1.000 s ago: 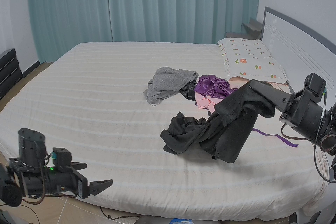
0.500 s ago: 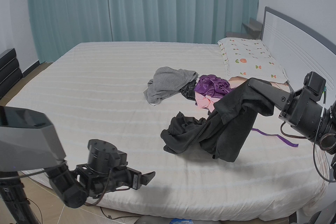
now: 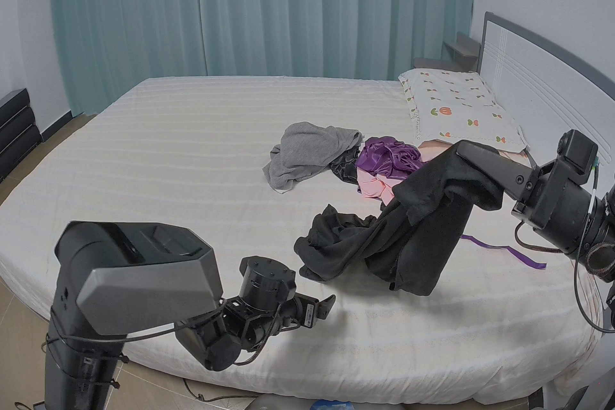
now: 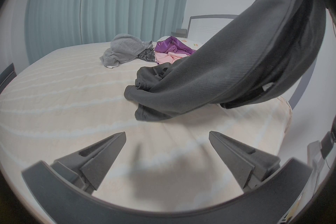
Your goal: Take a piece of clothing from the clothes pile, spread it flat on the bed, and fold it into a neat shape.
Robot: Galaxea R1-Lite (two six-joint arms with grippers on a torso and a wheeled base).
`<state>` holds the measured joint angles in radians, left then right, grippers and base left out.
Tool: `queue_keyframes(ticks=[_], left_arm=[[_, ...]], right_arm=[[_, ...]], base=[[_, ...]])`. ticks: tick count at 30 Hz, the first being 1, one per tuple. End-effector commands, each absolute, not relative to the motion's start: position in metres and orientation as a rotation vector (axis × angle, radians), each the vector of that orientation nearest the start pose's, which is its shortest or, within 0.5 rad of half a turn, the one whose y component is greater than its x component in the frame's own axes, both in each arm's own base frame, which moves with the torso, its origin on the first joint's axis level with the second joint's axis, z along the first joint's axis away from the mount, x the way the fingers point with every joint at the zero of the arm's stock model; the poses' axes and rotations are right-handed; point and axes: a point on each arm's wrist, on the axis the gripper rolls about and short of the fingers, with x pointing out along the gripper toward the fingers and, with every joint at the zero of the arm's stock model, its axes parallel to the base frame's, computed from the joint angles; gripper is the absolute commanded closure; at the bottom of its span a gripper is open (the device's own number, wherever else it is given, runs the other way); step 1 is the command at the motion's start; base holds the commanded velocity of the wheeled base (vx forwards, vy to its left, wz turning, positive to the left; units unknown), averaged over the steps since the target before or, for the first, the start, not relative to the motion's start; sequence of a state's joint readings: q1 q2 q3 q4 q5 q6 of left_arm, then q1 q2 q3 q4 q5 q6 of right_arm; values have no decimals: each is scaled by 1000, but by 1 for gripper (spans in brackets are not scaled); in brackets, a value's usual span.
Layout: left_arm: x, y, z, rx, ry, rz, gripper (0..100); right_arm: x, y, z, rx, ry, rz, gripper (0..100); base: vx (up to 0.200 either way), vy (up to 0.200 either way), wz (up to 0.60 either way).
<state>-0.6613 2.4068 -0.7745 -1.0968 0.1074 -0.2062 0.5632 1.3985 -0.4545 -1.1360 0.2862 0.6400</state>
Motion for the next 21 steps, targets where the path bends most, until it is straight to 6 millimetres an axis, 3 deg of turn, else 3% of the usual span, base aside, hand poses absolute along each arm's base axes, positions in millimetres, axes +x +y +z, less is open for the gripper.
queue_keyframes(ticks=[1,4,5,7,12,13,21], left_arm=[[314,-241,-62,12,562,-469,0],[320,-244,-68,12,552,-451,0],[334,-249,-67,-11,507,-428,0],[343,-252,-66,-30,477,-410,0],[352,-254,-67,-38,445,-368,0],[356,-254,-67,-42,434,-351,100],[354,-240,-67,-39,431,-277,100]], right_arm=[[174,118,218,627,81,880,100],[175,118,218,627,80,879,100],[175,117,217,627,82,878,100],[174,117,216,627,85,877,100],[175,117,217,627,81,877,100],[175,117,217,629,82,877,100],[180,113,215,630,88,853,100]], base=[[0,0,0],[0,0,0],[0,0,0],[0,0,0],[0,0,0],[0,0,0],[0,0,0]])
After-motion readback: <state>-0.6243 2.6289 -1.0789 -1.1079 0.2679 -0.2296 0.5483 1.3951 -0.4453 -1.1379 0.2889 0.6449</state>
